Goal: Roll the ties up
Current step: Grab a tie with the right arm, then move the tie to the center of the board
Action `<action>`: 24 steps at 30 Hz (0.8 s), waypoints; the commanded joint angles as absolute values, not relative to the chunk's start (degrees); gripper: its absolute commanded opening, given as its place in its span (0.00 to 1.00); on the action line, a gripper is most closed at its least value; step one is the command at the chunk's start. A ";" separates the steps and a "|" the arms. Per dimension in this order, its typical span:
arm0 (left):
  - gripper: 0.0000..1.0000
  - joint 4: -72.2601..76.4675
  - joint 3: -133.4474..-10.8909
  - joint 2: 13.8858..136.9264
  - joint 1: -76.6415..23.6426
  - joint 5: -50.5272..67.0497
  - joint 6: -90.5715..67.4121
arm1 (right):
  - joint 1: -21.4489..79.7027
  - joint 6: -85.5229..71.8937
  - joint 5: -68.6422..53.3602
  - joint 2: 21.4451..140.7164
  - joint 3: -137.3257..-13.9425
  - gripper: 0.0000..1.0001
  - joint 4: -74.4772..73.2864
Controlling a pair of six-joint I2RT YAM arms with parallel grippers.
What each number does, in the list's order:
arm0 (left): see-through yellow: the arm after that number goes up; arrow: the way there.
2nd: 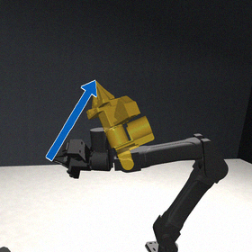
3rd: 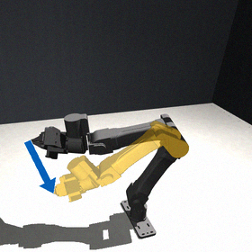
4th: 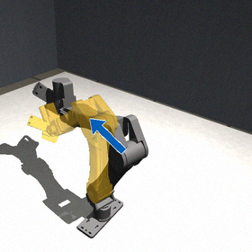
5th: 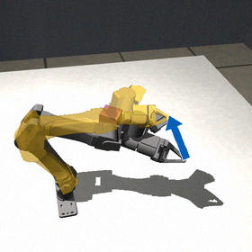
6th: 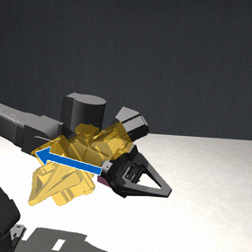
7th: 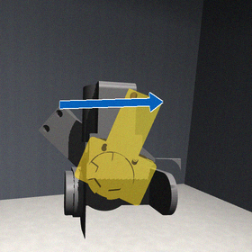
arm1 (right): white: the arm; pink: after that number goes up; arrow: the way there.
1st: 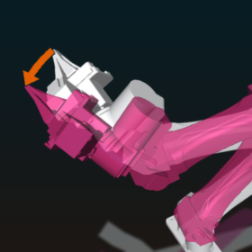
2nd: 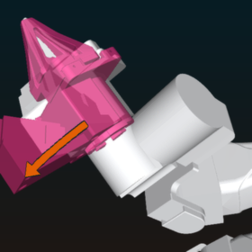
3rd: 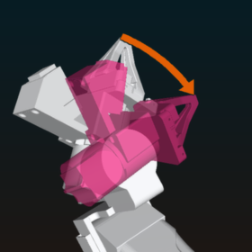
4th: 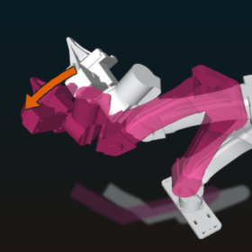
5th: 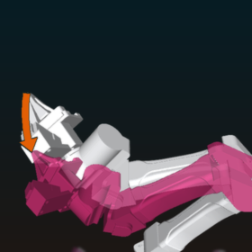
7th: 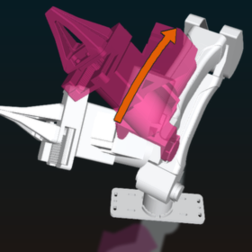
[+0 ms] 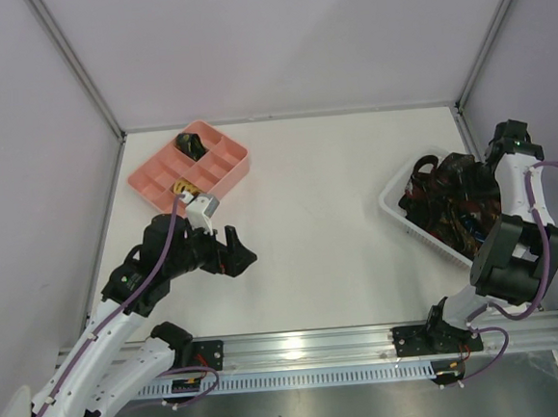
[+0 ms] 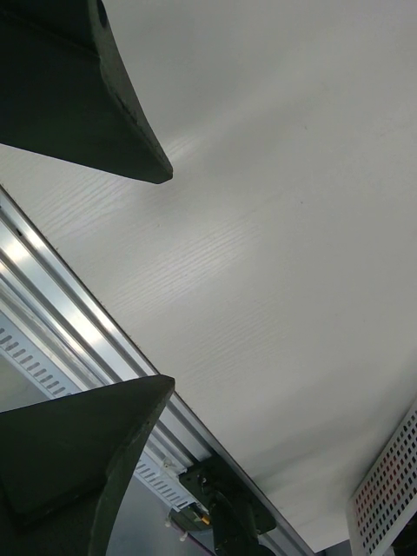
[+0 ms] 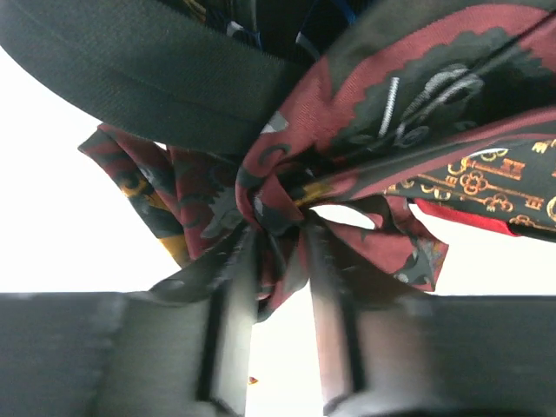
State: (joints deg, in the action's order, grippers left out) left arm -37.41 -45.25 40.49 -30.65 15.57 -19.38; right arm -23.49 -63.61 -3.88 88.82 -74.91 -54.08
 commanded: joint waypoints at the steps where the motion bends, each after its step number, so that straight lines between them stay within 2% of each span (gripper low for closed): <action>1: 1.00 -35.51 -46.67 40.17 -31.11 16.52 -18.11 | -23.73 -64.42 -4.75 86.49 -77.96 0.28 -55.19; 2: 1.00 -35.51 -46.76 40.25 -31.11 16.44 -18.19 | -23.82 -64.51 -5.01 86.31 -78.05 0.21 -55.11; 4: 1.00 -35.68 -46.67 40.25 -31.11 16.35 -18.02 | -23.91 -63.55 -5.62 86.13 -78.66 0.12 -55.28; 5: 1.00 -35.60 -46.76 40.34 -31.11 16.35 -18.02 | -23.99 -62.85 -5.80 86.05 -79.45 0.03 -55.81; 6: 1.00 -35.77 -46.93 40.52 -31.11 16.35 -17.93 | -24.08 -62.15 -5.80 86.13 -81.45 0.00 -56.51; 18: 1.00 -35.86 -49.83 40.87 -32.25 14.77 -17.75 | -18.37 -49.84 -4.74 81.30 -103.70 0.00 -60.55; 24: 1.00 -36.47 -52.38 40.87 -32.26 13.36 -18.28 | -12.40 -45.36 -9.84 81.65 -116.26 0.00 -57.93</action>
State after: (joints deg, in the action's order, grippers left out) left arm -37.50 -48.75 41.21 -31.86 14.74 -18.94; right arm -15.07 -49.74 -6.59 82.48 -110.10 -60.25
